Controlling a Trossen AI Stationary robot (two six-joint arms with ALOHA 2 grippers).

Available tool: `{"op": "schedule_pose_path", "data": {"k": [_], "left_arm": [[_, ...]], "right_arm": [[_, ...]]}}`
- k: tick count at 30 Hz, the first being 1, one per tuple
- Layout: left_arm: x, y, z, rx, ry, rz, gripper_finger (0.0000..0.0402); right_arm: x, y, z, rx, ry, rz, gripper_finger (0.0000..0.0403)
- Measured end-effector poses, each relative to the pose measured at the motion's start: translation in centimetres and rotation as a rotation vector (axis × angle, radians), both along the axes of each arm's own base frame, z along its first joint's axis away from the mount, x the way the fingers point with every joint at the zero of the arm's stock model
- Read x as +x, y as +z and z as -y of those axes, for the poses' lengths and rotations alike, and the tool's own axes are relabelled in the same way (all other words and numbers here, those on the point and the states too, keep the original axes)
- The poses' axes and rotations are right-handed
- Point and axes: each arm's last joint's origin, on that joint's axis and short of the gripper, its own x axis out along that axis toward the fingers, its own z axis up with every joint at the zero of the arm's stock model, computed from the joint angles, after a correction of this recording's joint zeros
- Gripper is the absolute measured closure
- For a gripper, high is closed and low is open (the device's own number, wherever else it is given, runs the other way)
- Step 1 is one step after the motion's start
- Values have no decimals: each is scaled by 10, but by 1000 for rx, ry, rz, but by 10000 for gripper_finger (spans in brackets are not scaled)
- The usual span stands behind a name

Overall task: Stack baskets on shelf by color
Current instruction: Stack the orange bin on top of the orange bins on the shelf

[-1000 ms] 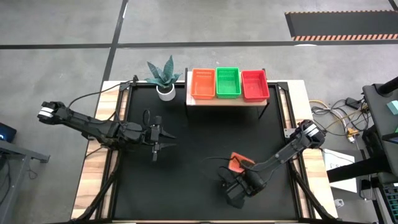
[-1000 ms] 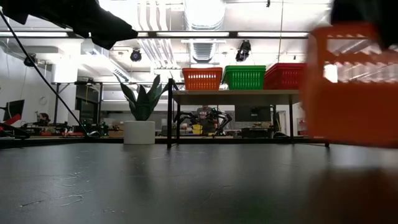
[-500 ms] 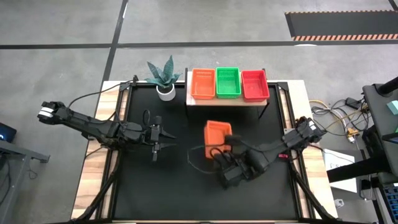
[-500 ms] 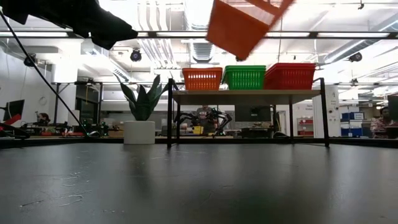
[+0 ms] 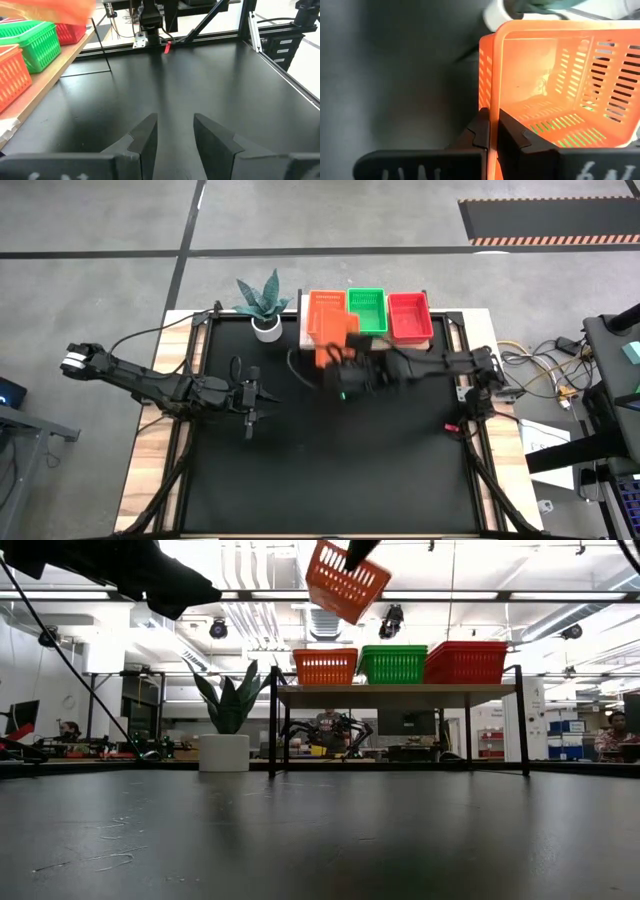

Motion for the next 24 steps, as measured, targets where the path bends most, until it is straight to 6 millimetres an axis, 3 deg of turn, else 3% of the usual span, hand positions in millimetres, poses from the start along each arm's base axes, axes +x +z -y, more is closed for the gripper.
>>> {"op": "schedule_pose_path", "data": {"k": [13,24], "left_arm": [[0,2,0,4,-1,8,290],[0,2,0,4,-1,7,290]], "right_arm": [[15,7,110,15,3,76,394],[13,5,152,105,3,131,394]]}}
